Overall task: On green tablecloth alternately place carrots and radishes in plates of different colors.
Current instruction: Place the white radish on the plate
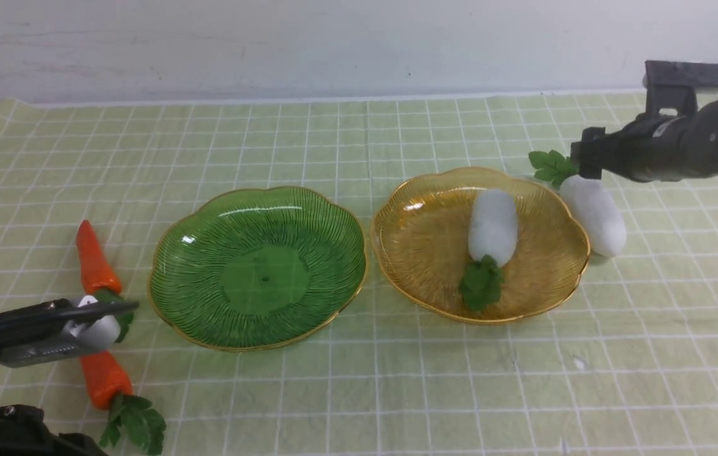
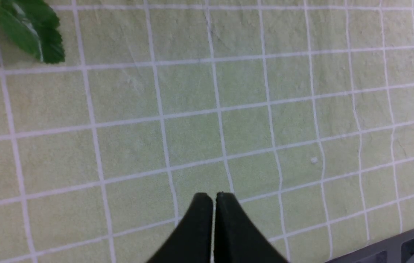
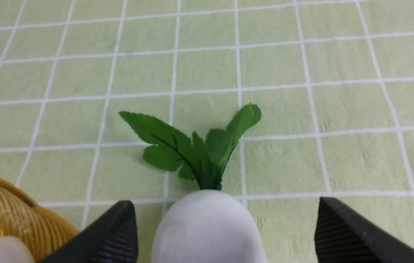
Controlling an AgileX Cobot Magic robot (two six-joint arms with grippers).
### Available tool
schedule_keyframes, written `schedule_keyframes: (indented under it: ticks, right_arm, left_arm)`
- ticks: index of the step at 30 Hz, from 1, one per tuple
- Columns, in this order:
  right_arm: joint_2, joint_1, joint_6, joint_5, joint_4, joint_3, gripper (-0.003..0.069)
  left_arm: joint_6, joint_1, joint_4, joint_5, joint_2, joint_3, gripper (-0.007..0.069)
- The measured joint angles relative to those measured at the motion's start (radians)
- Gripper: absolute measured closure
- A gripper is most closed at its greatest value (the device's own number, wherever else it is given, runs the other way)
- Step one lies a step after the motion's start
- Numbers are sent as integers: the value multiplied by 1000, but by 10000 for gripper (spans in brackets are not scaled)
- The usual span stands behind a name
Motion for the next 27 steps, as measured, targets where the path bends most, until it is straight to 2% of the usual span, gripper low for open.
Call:
schedule_keyframes:
  ticks: [13, 16, 17, 25, 27]
  right_arm:
    - [80, 0, 0, 35, 68, -15, 81]
    - [78, -2, 0, 58, 68, -16, 134]
    - [68, -8, 0, 77, 68, -16, 174]
    - [-93, -103, 0, 190, 72, -16, 175]
    - [-172, -133, 0, 262, 92, -17, 175]
  left_arm:
    - [-2, 0, 0, 0, 0, 0, 631]
    - [-2, 0, 0, 0, 0, 0, 631]
    - [-2, 0, 0, 0, 0, 0, 631]
    - [-2, 0, 0, 0, 0, 0, 631]
    - [-2, 0, 0, 0, 0, 0, 631]
